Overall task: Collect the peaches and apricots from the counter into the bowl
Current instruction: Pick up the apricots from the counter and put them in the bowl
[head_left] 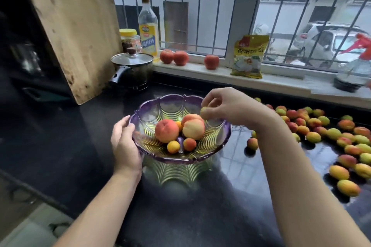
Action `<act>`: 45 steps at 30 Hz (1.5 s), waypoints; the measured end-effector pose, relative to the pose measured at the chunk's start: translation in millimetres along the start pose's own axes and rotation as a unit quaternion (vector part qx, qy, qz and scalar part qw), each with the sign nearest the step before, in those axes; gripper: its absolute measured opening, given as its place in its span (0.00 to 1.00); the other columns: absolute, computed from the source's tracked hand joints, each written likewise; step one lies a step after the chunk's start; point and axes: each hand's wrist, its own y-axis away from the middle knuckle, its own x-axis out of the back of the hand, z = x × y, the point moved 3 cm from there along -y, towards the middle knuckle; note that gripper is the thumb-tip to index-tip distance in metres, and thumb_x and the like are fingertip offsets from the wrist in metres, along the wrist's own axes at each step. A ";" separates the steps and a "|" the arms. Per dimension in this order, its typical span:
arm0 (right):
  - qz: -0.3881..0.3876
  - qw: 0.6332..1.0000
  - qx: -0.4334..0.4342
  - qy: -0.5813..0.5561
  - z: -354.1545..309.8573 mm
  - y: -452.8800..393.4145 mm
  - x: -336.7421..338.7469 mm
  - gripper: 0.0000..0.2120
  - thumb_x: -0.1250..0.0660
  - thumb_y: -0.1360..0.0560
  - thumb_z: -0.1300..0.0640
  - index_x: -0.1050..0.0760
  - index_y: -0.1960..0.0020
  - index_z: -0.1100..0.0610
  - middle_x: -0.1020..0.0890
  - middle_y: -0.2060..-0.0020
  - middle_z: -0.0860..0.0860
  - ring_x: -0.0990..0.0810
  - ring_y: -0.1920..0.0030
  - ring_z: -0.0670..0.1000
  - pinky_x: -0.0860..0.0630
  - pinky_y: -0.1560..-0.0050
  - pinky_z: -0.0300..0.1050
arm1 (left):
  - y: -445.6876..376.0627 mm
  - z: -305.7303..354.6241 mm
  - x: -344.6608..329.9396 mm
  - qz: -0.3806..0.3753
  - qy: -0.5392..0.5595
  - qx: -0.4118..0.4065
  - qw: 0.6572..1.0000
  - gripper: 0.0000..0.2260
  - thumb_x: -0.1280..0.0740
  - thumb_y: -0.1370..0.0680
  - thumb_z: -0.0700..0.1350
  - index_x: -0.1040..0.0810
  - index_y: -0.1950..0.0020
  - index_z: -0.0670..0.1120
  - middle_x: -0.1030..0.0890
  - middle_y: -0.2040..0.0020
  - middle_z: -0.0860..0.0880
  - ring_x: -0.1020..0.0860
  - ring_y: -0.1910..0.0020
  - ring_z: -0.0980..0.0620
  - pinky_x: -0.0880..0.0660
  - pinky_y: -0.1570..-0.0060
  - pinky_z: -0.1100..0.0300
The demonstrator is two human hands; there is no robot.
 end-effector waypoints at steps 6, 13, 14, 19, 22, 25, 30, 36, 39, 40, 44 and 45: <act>-0.117 0.955 0.004 0.273 -11.0 12.1 -19.9 0.09 0.24 0.28 0.50 0.21 0.50 0.48 0.19 0.55 0.46 0.21 0.56 0.48 0.24 0.61 0.43 | -0.4 -1.1 2.0 -0.018 0.000 -0.006 1.000 0.14 0.40 0.20 0.32 0.22 0.40 0.45 0.18 0.49 0.47 0.16 0.58 0.62 0.22 0.61 0.68; -0.101 0.957 0.021 0.273 -6.7 7.7 -21.8 0.09 0.27 0.25 0.52 0.21 0.46 0.51 0.19 0.51 0.48 0.21 0.54 0.49 0.24 0.60 0.42 | 2.2 -5.0 -2.0 -0.080 -0.036 -0.015 0.996 0.28 0.43 0.24 0.37 0.29 0.24 0.50 0.23 0.36 0.59 0.19 0.42 0.69 0.23 0.52 0.72; -0.083 0.963 0.025 0.255 -5.1 6.5 -18.3 0.08 0.28 0.24 0.52 0.21 0.47 0.50 0.19 0.51 0.47 0.22 0.54 0.49 0.25 0.59 0.42 | 3.2 -4.5 -3.2 -0.088 -0.049 -0.024 0.995 0.30 0.43 0.26 0.39 0.29 0.24 0.51 0.23 0.36 0.61 0.21 0.41 0.71 0.23 0.51 0.73; 0.057 0.976 -0.018 0.207 8.2 0.4 0.4 0.04 0.33 0.22 0.51 0.22 0.50 0.50 0.19 0.54 0.49 0.21 0.55 0.51 0.19 0.54 0.50 | 5.9 -2.2 -5.8 -0.071 -0.086 -0.058 0.992 0.31 0.42 0.29 0.42 0.26 0.26 0.51 0.22 0.33 0.58 0.22 0.38 0.69 0.26 0.45 0.73; 0.108 0.970 -0.078 0.205 18.8 -3.4 1.7 0.09 0.36 0.22 0.49 0.23 0.48 0.53 0.19 0.53 0.52 0.21 0.53 0.56 0.22 0.55 0.49 | 4.9 -1.6 -6.4 -0.063 -0.071 -0.057 0.994 0.28 0.42 0.26 0.41 0.26 0.26 0.48 0.22 0.31 0.50 0.21 0.35 0.60 0.25 0.39 0.64; 0.157 0.955 -0.126 0.217 26.3 -7.1 -4.4 0.12 0.37 0.20 0.48 0.23 0.47 0.56 0.20 0.53 0.55 0.26 0.56 0.57 0.31 0.58 0.46 | 4.8 -1.9 -6.2 -0.046 -0.059 -0.061 0.995 0.19 0.42 0.18 0.42 0.26 0.27 0.49 0.23 0.31 0.48 0.20 0.41 0.67 0.25 0.47 0.72; 0.136 0.982 -0.114 0.066 38.2 -20.3 -11.5 0.16 0.42 0.19 0.58 0.25 0.33 0.56 0.20 0.40 0.58 0.23 0.50 0.58 0.23 0.51 0.49 | 0.9 0.6 -2.1 -0.016 -0.039 -0.031 0.999 0.24 0.40 0.23 0.53 0.26 0.27 0.50 0.22 0.33 0.52 0.21 0.40 0.63 0.26 0.41 0.64; 0.303 0.933 -0.141 -0.137 88.3 -17.1 12.1 0.19 0.44 0.23 0.69 0.23 0.37 0.58 0.17 0.45 0.55 0.19 0.43 0.56 0.20 0.44 0.52 | 5.7 1.4 0.2 0.001 -0.112 -0.047 0.993 0.31 0.38 0.29 0.48 0.28 0.24 0.51 0.31 0.27 0.50 0.27 0.32 0.56 0.31 0.30 0.59; 0.313 0.937 -0.154 0.031 106.2 -20.2 26.9 0.15 0.39 0.23 0.65 0.19 0.43 0.52 0.15 0.47 0.52 0.19 0.46 0.54 0.24 0.54 0.43 | 3.3 -0.3 -1.7 -0.025 -0.090 -0.028 0.995 0.34 0.38 0.28 0.46 0.32 0.20 0.51 0.28 0.24 0.47 0.28 0.26 0.52 0.33 0.23 0.48; 0.280 0.944 -0.155 0.086 106.8 -28.3 24.4 0.16 0.37 0.23 0.63 0.19 0.41 0.51 0.16 0.45 0.52 0.20 0.46 0.54 0.24 0.52 0.44 | 2.1 -0.6 -2.5 -0.030 -0.088 -0.024 0.995 0.34 0.38 0.28 0.46 0.33 0.20 0.51 0.28 0.23 0.47 0.28 0.25 0.52 0.33 0.23 0.46; 0.096 0.920 -0.133 0.357 99.0 -65.4 -11.2 0.20 0.37 0.21 0.52 0.27 0.30 0.46 0.22 0.35 0.55 0.30 0.34 0.61 0.31 0.34 0.57 | 0.8 -2.5 -3.0 -0.036 -0.085 -0.013 0.996 0.32 0.38 0.27 0.46 0.32 0.20 0.51 0.27 0.24 0.46 0.28 0.25 0.51 0.32 0.23 0.44; 0.063 0.901 -0.130 0.410 100.1 -70.0 -19.7 0.19 0.37 0.21 0.50 0.27 0.30 0.47 0.22 0.34 0.55 0.32 0.33 0.62 0.36 0.31 0.60 | 1.2 -2.3 -2.5 -0.036 -0.086 -0.013 0.996 0.32 0.38 0.26 0.47 0.32 0.21 0.52 0.26 0.25 0.46 0.27 0.25 0.50 0.32 0.23 0.43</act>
